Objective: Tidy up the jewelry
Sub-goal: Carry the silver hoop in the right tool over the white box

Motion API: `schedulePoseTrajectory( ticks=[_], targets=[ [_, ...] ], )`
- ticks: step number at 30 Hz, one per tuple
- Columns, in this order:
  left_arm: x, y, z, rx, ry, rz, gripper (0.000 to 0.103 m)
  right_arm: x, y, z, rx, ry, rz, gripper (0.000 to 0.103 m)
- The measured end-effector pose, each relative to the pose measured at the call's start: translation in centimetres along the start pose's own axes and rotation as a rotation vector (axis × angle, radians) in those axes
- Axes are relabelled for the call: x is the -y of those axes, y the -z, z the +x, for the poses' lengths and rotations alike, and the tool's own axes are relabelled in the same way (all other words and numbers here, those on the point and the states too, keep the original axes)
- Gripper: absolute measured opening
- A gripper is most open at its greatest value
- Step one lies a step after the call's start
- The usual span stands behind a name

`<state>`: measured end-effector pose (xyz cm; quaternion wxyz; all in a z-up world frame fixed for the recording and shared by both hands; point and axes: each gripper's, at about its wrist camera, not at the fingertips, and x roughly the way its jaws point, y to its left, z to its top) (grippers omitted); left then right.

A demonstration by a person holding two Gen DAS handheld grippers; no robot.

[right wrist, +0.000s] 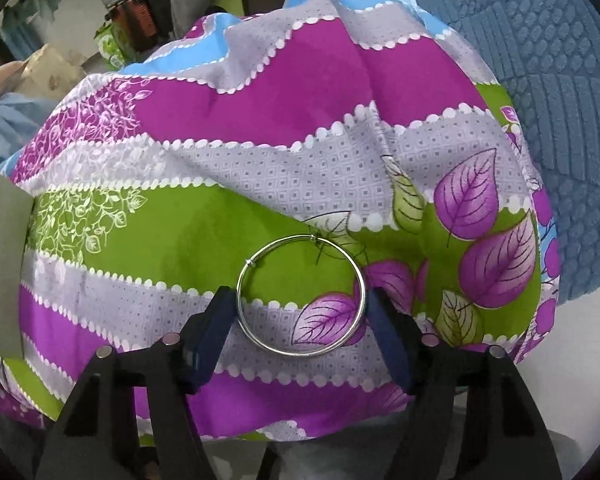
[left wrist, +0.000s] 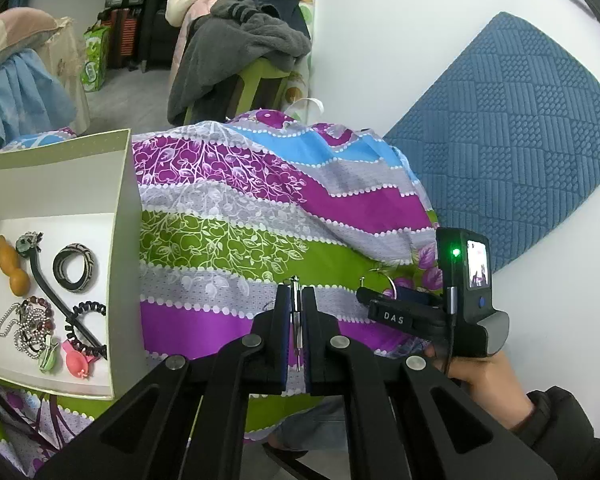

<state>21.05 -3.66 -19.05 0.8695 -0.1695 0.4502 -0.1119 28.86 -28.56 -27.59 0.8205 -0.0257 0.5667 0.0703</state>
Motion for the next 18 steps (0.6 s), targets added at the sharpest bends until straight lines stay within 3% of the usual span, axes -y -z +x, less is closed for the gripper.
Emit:
schedulePoseTrajectory(
  ticks=[8, 18],
  targets=[
    [0.1, -0.3, -0.5, -0.001, -0.001, -0.001, 0.003, -2.4, -0.4, -2.9, 0.056, -0.001, -0.051, 0.065],
    [-0.4, -3.2, -4.6, 0.016, -0.019, 0.048, 0.003, -6.2, -3.0, -11.5, 0.170, -0.084, -0.058, 0.066]
  ],
)
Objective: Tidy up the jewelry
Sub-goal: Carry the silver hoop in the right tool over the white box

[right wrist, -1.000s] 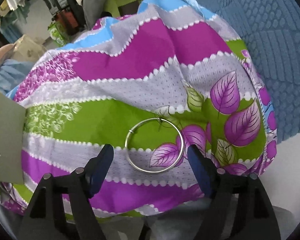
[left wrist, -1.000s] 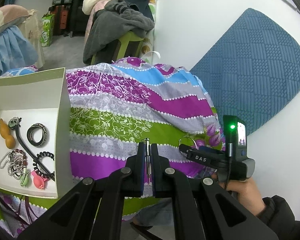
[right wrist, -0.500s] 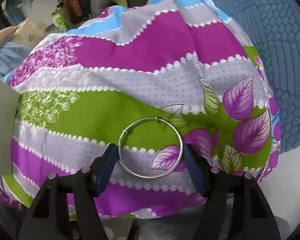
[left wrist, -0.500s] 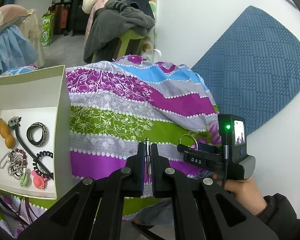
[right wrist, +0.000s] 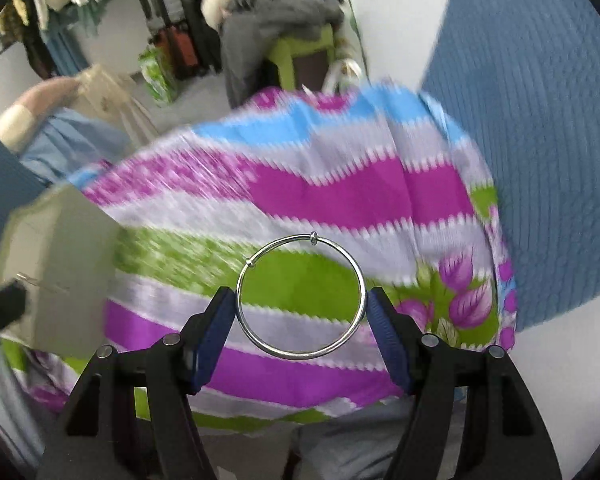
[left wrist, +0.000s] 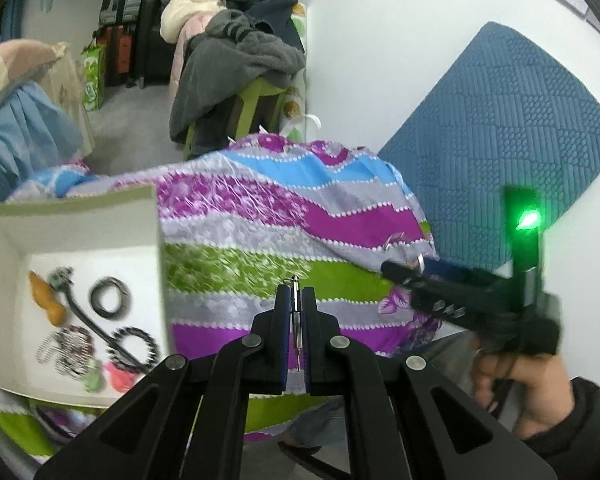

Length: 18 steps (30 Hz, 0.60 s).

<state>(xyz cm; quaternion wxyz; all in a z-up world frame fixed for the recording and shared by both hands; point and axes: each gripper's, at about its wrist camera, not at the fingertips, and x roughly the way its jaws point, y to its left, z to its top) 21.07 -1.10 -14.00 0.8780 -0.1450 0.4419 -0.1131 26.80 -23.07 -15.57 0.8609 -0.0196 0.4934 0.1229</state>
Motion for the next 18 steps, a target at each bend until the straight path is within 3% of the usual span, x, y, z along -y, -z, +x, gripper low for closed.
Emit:
schedulePoseTrajectory(
  ticks=[9, 18],
  targets=[
    [-3.8, -2.5, -5.3, 0.052, -0.055, 0.004, 0.003, -8.5, -4.3, -6.5, 0.127, -0.131, -0.087, 0.066],
    [-10.4, -1.8, -9.0, 0.068, -0.125, -0.045, 0.003, -16.7, -3.3, -4.6, 0.114, -0.235, -0.155, 0.066]
  ],
)
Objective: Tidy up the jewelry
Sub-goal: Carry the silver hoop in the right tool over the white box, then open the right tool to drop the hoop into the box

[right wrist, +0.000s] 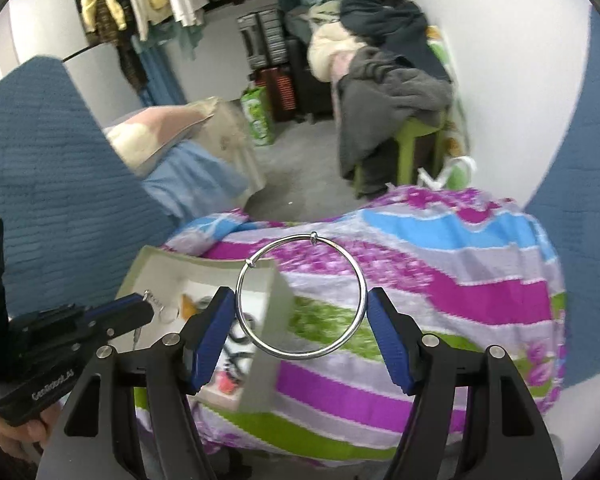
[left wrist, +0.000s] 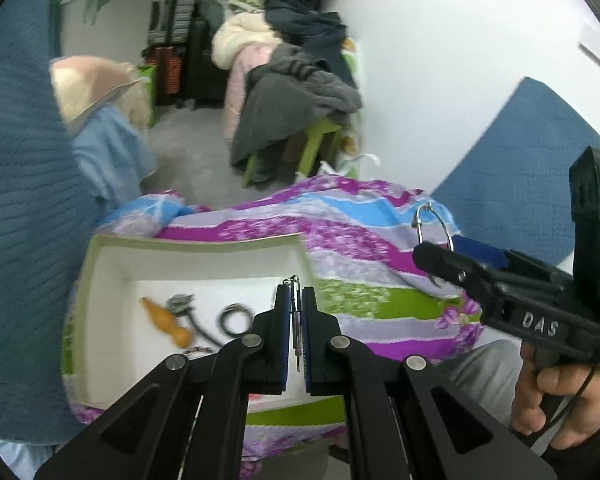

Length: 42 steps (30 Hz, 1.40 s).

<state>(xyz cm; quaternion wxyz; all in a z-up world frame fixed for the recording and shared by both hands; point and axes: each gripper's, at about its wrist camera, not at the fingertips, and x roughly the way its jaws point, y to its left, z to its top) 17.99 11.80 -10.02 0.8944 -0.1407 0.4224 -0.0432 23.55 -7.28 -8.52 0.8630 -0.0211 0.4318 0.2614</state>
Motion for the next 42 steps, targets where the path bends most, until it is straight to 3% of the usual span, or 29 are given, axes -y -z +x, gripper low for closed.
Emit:
schedulePoseTrajectory(
  ticks=[9, 17, 25, 26, 27, 28, 30, 31, 34, 38, 42],
  targets=[
    [-6.1, 2.8, 1.4, -0.056, -0.048, -0.051, 0.003, -5.0, 3.1, 5.3, -0.095, -0.050, -0.061, 0.066],
    [-8.2, 4.9, 4.1, -0.111, -0.049, -0.068, 0.004, -6.2, 5.0, 8.6, -0.167, -0.049, -0.086, 0.066],
    [-8.5, 4.6, 4.1, -0.114, -0.037, -0.088, 0.006, -6.1, 5.0, 8.5, -0.178, -0.068, -0.072, 0.067],
    [-8.5, 4.5, 4.0, -0.112, -0.035, -0.091, 0.008, -6.0, 4.8, 8.3, -0.172, -0.070, -0.069, 0.070],
    [-8.4, 4.2, 3.8, -0.109, -0.041, -0.094, 0.018, -5.8, 4.6, 7.9, -0.164, -0.070, -0.066, 0.073],
    [-8.3, 4.0, 3.3, -0.097, -0.055, -0.097, 0.036, -5.8, 4.3, 7.5, -0.156, -0.068, -0.065, 0.075],
    [-8.0, 3.5, 2.3, -0.065, -0.077, -0.091, 0.062, -5.5, 3.8, 6.7, -0.139, -0.067, -0.063, 0.083],
    [-7.8, 3.4, 1.9, -0.054, -0.083, -0.088, 0.066, -5.4, 3.4, 6.2, -0.130, -0.067, -0.061, 0.083],
    [-7.0, 2.5, 0.1, -0.032, -0.098, -0.075, 0.066, -5.0, 2.4, 4.4, -0.101, -0.059, -0.051, 0.084],
    [-5.4, 1.4, -3.9, 0.025, -0.120, -0.048, 0.066, -4.9, 0.8, 0.3, -0.016, -0.042, -0.048, 0.103],
    [-3.7, 0.6, -8.4, 0.092, -0.138, -0.034, 0.069, -5.1, -0.2, -4.6, 0.091, -0.036, -0.051, 0.103]
  ],
)
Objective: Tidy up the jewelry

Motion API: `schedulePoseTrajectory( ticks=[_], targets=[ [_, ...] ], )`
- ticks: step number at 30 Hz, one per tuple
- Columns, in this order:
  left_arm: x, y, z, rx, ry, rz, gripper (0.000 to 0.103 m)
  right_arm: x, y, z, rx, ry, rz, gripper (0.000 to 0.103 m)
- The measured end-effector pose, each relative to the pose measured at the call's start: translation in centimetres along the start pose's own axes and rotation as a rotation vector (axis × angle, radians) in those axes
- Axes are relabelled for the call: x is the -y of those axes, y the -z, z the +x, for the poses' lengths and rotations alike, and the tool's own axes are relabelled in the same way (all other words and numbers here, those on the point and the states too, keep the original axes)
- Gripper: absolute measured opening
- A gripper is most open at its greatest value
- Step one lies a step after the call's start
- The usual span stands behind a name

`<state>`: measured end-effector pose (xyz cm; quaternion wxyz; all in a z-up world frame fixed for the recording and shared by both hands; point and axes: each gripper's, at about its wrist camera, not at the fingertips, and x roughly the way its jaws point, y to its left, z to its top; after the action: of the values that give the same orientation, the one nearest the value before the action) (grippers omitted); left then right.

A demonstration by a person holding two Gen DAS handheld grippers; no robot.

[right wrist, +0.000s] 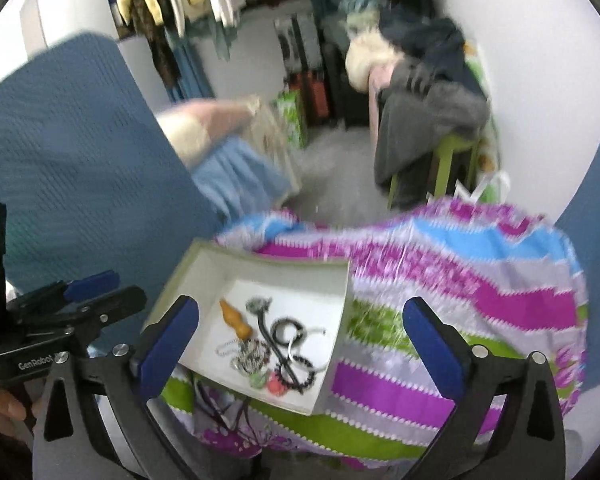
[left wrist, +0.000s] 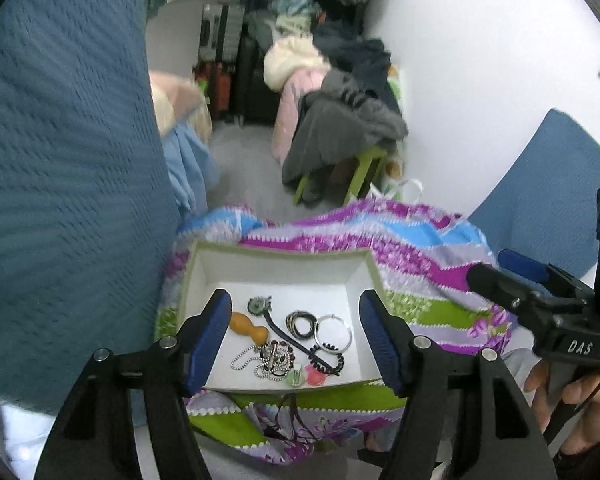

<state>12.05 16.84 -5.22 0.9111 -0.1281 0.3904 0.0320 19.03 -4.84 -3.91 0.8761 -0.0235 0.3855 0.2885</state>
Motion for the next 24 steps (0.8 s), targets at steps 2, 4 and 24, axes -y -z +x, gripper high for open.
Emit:
schedulePoseTrajectory(
  ticks=[2, 4, 24],
  targets=[
    [0.8, -0.4, -2.5, 0.041, -0.011, 0.017, 0.076, -0.1, -0.4, -2.4, 0.050, -0.001, 0.004, 0.103],
    [1.4, -0.6, -4.3, 0.078, -0.019, 0.024, 0.081, -0.1, -0.6, -4.3, 0.090, 0.000, 0.005, 0.103],
    [2.9, 4.2, -9.8, 0.112, -0.094, -0.003, 0.082, -2.0, 5.7, -9.7, 0.157, 0.054, -0.035, 0.103]
  ],
)
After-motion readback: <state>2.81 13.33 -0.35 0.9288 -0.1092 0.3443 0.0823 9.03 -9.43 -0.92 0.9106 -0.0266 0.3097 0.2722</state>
